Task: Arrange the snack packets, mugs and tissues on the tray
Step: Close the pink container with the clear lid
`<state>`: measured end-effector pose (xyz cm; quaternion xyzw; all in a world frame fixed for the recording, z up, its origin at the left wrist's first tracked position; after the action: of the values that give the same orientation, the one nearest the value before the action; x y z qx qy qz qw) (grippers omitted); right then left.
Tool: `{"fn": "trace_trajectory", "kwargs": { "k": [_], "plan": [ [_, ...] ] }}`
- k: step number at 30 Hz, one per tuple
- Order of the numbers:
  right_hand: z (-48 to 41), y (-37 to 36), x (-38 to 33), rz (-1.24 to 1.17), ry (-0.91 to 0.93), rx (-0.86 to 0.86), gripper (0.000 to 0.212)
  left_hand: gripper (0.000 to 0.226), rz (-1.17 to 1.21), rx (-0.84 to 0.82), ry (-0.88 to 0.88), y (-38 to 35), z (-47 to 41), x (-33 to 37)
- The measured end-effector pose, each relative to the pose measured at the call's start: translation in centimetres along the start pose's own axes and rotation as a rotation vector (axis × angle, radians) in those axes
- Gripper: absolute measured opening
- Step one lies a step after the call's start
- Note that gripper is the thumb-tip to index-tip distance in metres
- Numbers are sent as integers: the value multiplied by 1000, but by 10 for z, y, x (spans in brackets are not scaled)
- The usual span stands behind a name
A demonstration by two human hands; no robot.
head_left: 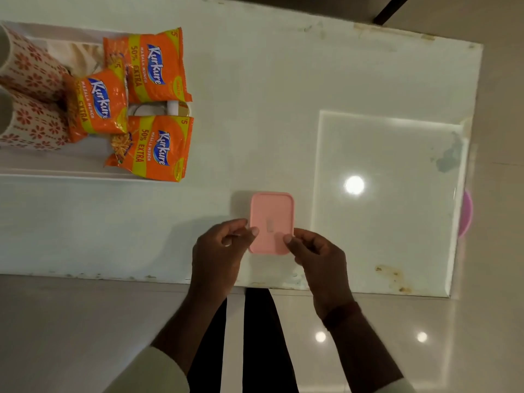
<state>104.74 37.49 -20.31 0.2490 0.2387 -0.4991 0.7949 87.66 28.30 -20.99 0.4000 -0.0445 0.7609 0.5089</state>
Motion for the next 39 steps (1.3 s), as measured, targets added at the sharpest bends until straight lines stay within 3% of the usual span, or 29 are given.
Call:
{"fn": "trace_trajectory", "kwargs": {
  "k": [8,17,28,39],
  "plan": [
    [5,4,21,-12,3,122,6,5,11,-77,70,-10,10,-20],
    [11,-9,-4,-102,-25,113,5,18,-89,47,-32,5,15,13],
    [-17,-94,-61,-190,-11,115,9,20,-180,286,-230,76,-32,64],
    [-44,-114,-63,-87,13,219,17,25,-403,310,-374,77,-62,69]
  ]
}}
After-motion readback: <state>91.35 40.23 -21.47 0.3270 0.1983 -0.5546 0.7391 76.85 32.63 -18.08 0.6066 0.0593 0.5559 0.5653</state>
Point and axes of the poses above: each hand's wrist, its own z-axis away from the middle knuckle, its own y-axis out of the back of the hand, x = y × z, the point moved 5 cm from there along -z, towards the middle knuckle, and after that the axes turned 2 degrees about -x, right-handed, at the moved point
